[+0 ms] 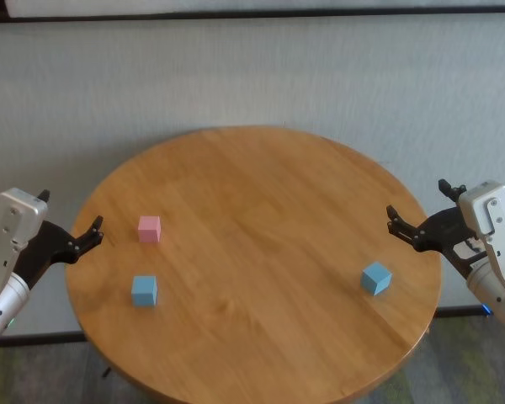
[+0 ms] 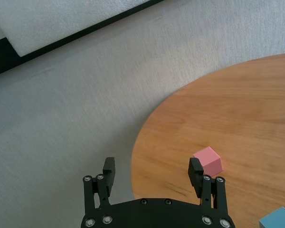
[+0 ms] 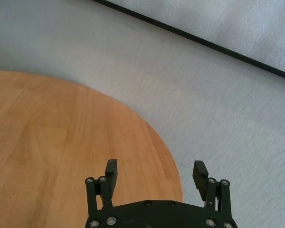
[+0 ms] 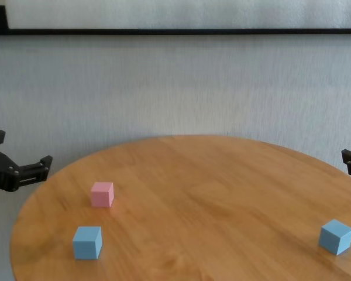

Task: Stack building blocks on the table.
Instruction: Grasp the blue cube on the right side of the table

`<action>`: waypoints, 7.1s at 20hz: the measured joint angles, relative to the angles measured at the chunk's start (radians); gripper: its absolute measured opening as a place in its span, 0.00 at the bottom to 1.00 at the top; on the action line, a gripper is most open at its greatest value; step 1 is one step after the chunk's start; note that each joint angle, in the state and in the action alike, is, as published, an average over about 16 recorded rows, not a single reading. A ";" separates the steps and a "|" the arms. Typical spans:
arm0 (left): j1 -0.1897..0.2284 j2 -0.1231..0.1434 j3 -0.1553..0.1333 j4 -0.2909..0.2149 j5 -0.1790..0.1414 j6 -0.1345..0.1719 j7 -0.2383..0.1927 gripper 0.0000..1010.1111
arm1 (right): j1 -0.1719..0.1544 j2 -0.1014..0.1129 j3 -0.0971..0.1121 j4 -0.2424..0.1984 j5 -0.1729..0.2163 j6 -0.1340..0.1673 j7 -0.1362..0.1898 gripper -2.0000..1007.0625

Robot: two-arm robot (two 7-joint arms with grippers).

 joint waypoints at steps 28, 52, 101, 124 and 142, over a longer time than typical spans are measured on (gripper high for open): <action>0.165 0.068 -0.067 -0.263 -0.235 0.314 -0.192 0.99 | 0.000 0.000 0.000 0.000 0.000 0.000 0.000 1.00; 0.087 -0.114 -0.076 -0.249 -0.211 0.614 -0.056 0.99 | 0.000 0.000 0.000 0.000 0.000 0.000 0.000 1.00; 0.025 -0.292 -0.107 -0.098 -0.092 0.695 -0.006 0.99 | 0.000 0.000 0.000 0.000 0.000 0.000 0.000 1.00; 0.015 -0.295 -0.100 -0.078 -0.046 0.688 0.009 0.83 | 0.000 0.000 0.000 0.000 0.000 0.000 0.000 1.00; 0.016 -0.295 -0.102 -0.081 -0.051 0.691 0.007 0.40 | 0.000 0.000 0.000 0.000 0.000 0.000 0.000 1.00</action>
